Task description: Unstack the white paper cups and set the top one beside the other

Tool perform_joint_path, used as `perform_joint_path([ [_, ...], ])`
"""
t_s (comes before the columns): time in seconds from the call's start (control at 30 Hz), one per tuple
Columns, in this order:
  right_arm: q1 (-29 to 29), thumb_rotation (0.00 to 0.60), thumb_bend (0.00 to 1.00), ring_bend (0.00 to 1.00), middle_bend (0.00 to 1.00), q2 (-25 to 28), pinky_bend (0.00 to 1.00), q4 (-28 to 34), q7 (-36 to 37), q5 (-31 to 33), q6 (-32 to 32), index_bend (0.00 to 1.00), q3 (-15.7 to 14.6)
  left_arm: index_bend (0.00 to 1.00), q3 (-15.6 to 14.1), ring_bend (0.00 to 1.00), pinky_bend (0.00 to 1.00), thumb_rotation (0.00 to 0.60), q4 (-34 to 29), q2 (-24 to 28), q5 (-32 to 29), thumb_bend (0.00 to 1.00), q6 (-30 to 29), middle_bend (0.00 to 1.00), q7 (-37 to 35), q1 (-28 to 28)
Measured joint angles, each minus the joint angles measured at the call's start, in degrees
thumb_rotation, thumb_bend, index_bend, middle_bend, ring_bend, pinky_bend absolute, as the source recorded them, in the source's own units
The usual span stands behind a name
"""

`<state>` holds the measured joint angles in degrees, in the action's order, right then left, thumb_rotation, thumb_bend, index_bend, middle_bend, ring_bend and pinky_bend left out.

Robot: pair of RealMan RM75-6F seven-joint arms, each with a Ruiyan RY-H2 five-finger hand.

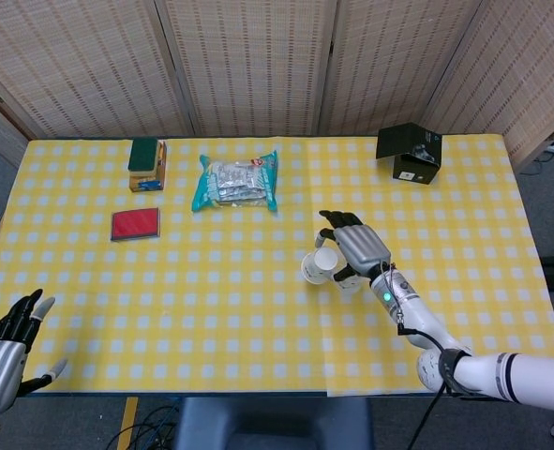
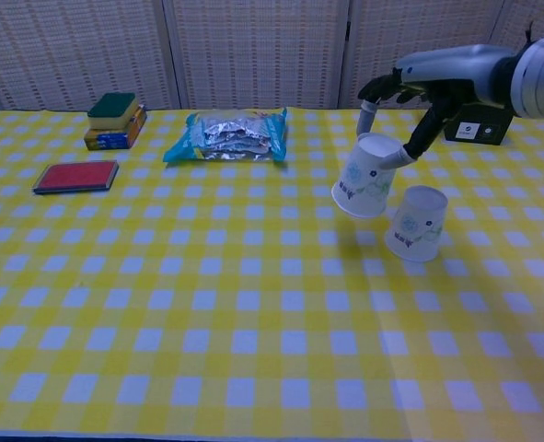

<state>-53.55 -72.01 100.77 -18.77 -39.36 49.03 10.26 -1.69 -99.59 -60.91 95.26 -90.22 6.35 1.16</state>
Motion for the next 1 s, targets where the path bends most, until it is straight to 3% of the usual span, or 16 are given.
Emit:
perform_joint_path([
  [0.3,-4.43,0.600,0.27,0.00,0.03,-7.61,0.00,-7.51,-3.84,6.84,-1.60,0.49,-1.03,0.03,-0.18,0.00,0.23,0.489,-0.12,0.61,1.10,0.26,-1.54,0.00,-1.14,-0.51],
  [0.83,-7.30,0.600,0.27,0.00,0.03,-11.76,0.00,-10.72,-8.34,11.58,-1.31,0.49,-2.74,0.03,-0.34,0.00,0.23,0.489,-0.37,1.17,2.44,0.26,-3.26,0.00,-2.02,-1.25],
  [1.0,-7.61,0.600,0.25,0.00,0.01,-11.50,0.00,-10.74,-8.40,12.38,-2.28,0.36,-2.87,0.03,-0.24,0.00,0.23,0.489,-0.38,1.14,2.43,0.26,-3.28,0.00,-1.96,-1.26],
])
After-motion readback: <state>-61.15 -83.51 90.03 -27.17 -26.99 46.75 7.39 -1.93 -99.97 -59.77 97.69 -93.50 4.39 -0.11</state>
